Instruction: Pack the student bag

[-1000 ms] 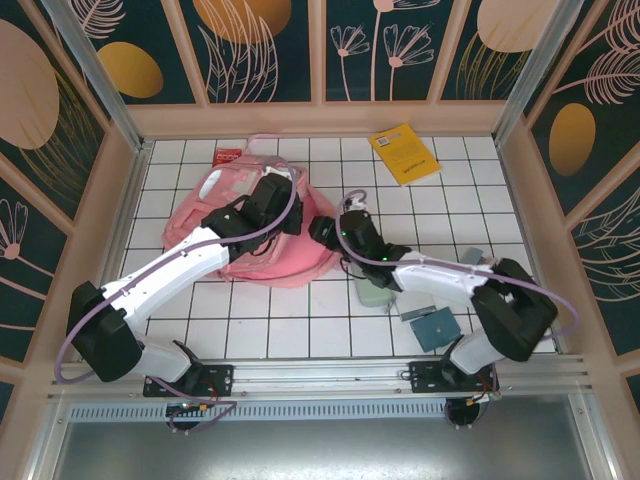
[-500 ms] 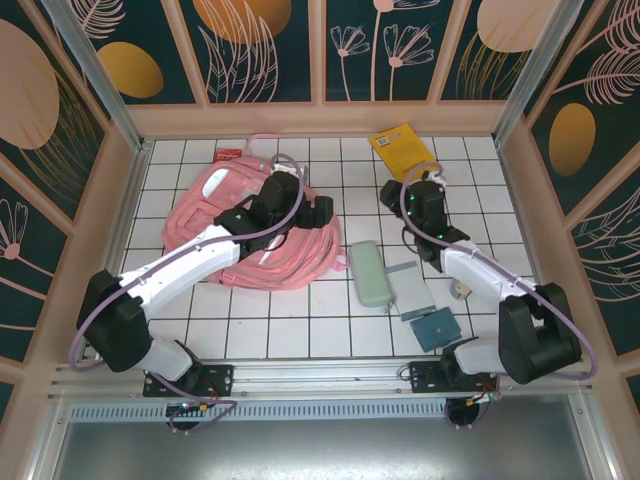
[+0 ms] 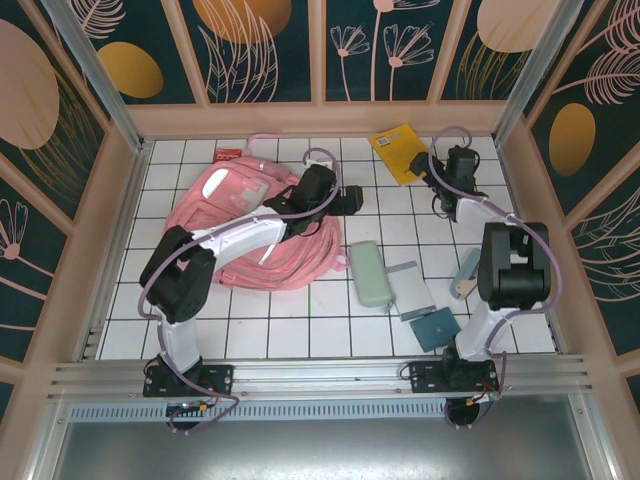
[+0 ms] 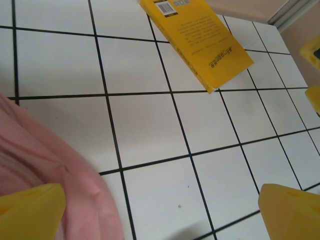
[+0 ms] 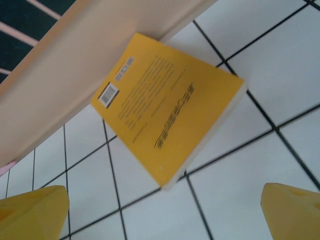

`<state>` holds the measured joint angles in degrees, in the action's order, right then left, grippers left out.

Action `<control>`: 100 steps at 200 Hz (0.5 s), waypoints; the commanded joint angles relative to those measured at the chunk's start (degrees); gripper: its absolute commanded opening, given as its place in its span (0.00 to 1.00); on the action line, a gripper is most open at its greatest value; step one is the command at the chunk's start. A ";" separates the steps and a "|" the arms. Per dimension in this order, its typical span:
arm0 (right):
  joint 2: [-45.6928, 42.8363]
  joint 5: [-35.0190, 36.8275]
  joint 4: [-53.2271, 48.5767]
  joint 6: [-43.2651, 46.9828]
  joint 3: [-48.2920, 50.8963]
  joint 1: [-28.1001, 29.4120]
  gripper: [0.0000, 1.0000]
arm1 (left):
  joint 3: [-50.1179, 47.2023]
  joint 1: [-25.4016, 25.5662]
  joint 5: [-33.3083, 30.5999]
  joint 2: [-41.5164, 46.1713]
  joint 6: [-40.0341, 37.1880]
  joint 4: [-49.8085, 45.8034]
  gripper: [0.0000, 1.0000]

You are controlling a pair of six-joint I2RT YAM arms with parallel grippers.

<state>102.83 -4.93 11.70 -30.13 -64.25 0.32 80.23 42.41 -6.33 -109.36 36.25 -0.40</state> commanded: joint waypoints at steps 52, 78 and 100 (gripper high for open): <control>19.61 -9.67 -2.46 2.36 -19.82 -5.40 0.99 | 3.33 -0.18 1.23 -3.76 1.27 0.45 0.98; 26.17 -11.11 -6.06 2.69 -28.24 -6.36 0.99 | 2.73 -0.25 3.56 -3.47 0.49 1.01 0.99; 30.85 -11.43 -8.88 2.66 -33.81 -6.67 0.99 | 2.53 -0.24 4.07 -3.39 0.60 0.89 0.98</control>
<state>129.60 -14.00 7.09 -28.53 -92.12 -5.76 82.56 42.41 -4.01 -112.88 37.17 -0.16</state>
